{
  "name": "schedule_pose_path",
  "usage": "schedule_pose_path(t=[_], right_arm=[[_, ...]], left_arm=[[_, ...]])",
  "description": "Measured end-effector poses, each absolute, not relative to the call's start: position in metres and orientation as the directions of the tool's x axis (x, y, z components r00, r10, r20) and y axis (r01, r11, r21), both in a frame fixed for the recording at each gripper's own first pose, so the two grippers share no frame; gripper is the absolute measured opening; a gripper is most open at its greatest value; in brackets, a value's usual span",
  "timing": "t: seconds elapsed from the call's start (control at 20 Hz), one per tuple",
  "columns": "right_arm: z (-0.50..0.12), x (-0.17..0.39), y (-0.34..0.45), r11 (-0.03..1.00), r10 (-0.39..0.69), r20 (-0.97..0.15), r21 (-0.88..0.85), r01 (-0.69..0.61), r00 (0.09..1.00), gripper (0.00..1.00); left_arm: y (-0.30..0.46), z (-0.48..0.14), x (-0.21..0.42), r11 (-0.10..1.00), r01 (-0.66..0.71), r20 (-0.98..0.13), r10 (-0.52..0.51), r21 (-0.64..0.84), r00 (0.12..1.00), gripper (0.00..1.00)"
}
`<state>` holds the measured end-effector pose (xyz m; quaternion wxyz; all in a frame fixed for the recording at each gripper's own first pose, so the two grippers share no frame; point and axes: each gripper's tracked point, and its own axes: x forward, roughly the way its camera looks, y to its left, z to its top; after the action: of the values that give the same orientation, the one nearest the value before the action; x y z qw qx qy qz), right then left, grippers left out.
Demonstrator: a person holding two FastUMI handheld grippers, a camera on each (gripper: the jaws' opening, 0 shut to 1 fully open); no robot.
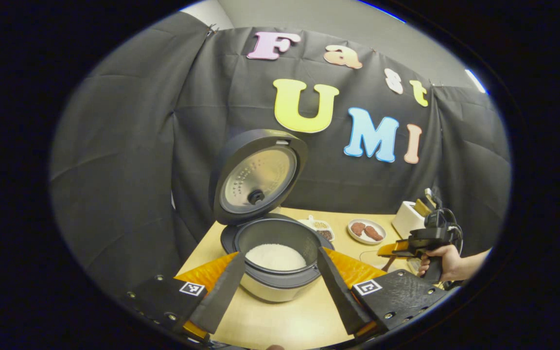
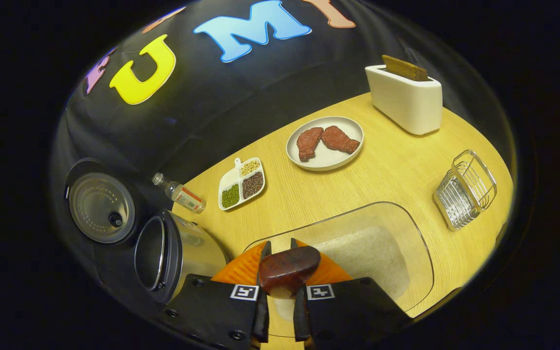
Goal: Close the left gripper, press the button to open the rice cooker; take a wooden spoon from the chopstick holder with the right hand, scoop a spoonful of rice and pour it into the rice cooker, then put the wooden spoon back into the chopstick holder.
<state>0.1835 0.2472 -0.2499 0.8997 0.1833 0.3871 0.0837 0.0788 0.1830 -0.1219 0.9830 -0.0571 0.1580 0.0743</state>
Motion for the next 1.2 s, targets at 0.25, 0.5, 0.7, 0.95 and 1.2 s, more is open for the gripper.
schedule_pose_path(t=[0.25,0.5,0.7,0.95,1.2], right_arm=[[-0.246,0.18,0.255,0.88,0.341,-0.662,0.474,0.021,0.667,0.22],[-0.236,0.177,0.227,0.855,0.326,-0.638,0.513,0.07,0.697,0.22],[-0.222,0.172,0.194,0.785,0.304,-0.616,0.594,0.175,0.726,0.22],[-0.212,0.17,0.155,0.688,0.268,-0.6,0.667,0.286,0.753,0.22],[-0.2,0.17,0.131,0.601,0.251,-0.576,0.722,0.341,0.778,0.18]], left_arm=[[0.178,-0.116,0.073,0.984,-0.159,-0.308,0.128,-0.076,0.943,0.94],[0.176,-0.115,0.065,0.987,-0.148,-0.303,0.122,-0.066,0.945,0.94],[0.178,-0.119,0.059,0.988,-0.142,-0.304,0.119,-0.055,0.945,0.94],[0.181,-0.119,0.051,0.99,-0.136,-0.306,0.116,-0.047,0.945,0.94],[0.185,-0.123,0.044,0.989,-0.138,-0.307,0.114,-0.057,0.945,0.94]])
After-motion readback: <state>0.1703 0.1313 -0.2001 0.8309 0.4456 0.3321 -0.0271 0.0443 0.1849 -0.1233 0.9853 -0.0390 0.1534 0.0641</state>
